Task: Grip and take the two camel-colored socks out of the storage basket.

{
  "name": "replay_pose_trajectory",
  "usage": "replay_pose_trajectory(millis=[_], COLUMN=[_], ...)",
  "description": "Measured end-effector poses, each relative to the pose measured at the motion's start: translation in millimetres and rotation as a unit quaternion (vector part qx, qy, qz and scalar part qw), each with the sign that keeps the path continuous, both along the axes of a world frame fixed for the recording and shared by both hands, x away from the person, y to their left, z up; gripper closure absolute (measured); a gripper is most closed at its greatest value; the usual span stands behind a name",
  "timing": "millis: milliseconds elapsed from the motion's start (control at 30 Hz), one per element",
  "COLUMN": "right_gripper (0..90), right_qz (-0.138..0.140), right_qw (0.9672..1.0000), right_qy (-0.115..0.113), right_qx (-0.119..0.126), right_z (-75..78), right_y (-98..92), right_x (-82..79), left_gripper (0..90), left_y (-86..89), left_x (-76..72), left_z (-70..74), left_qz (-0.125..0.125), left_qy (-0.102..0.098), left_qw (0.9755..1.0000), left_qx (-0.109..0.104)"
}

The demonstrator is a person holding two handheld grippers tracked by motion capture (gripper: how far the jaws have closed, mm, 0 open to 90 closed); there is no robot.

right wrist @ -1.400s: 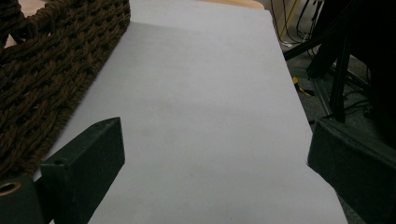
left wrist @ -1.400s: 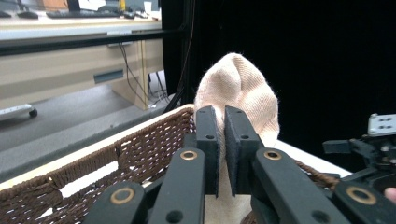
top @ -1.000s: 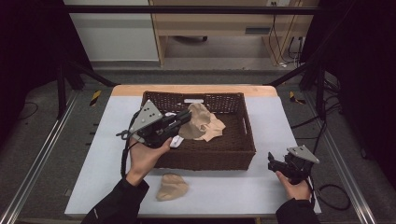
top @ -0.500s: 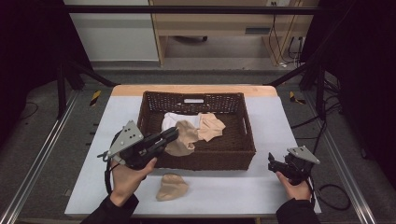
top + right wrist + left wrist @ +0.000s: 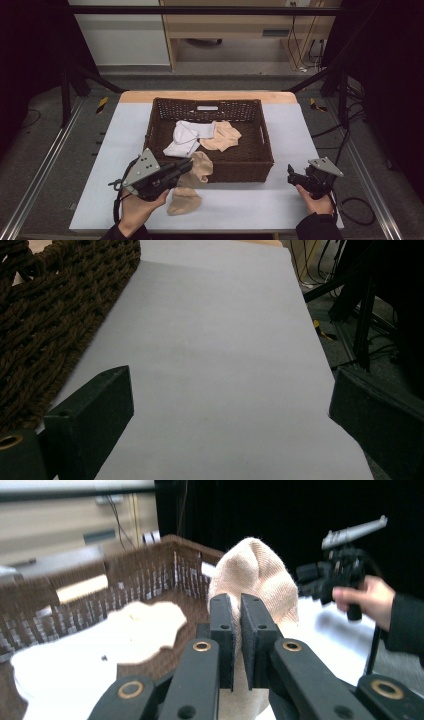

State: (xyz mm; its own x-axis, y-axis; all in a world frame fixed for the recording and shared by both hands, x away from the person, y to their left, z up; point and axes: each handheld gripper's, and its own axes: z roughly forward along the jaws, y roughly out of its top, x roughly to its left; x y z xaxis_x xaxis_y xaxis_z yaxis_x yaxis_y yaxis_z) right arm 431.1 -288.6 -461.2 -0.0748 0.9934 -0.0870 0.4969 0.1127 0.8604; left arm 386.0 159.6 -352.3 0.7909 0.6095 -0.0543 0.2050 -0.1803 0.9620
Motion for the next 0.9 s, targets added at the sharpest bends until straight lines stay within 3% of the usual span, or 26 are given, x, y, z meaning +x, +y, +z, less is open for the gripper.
replay_pose_trajectory(millis=[200,300,533,800,900], right_gripper=[4.4,4.4,4.5,4.6,4.6], right_qz=[0.001,0.002,0.005,0.012,0.012], right_qw=[1.0,1.0,1.0,0.9999,0.9999], right_qy=[0.002,0.002,-0.001,0.006,0.006], right_qx=[0.001,0.0,-0.001,-0.008,-0.009], right_z=[-0.1,0.1,0.6,-1.1,-0.9], right_y=[0.7,0.8,1.4,4.2,4.0], right_x=[-0.2,-0.4,-0.6,0.9,0.7], left_gripper=[83.9,83.7,83.3,78.4,72.4], left_y=[0.5,-3.7,-11.4,-17.8,-17.5], left_x=[2.1,2.6,8.6,22.6,22.9], left_z=[-25.0,-36.7,-68.3,-106.4,-108.9], left_qz=[0.002,-0.003,-0.006,0.0,0.003], left_qy=[0.035,0.049,0.091,0.125,0.124], left_qw=[0.9992,0.9981,0.9929,0.9836,0.9835], left_qx=[0.017,0.037,0.077,0.13,0.132])
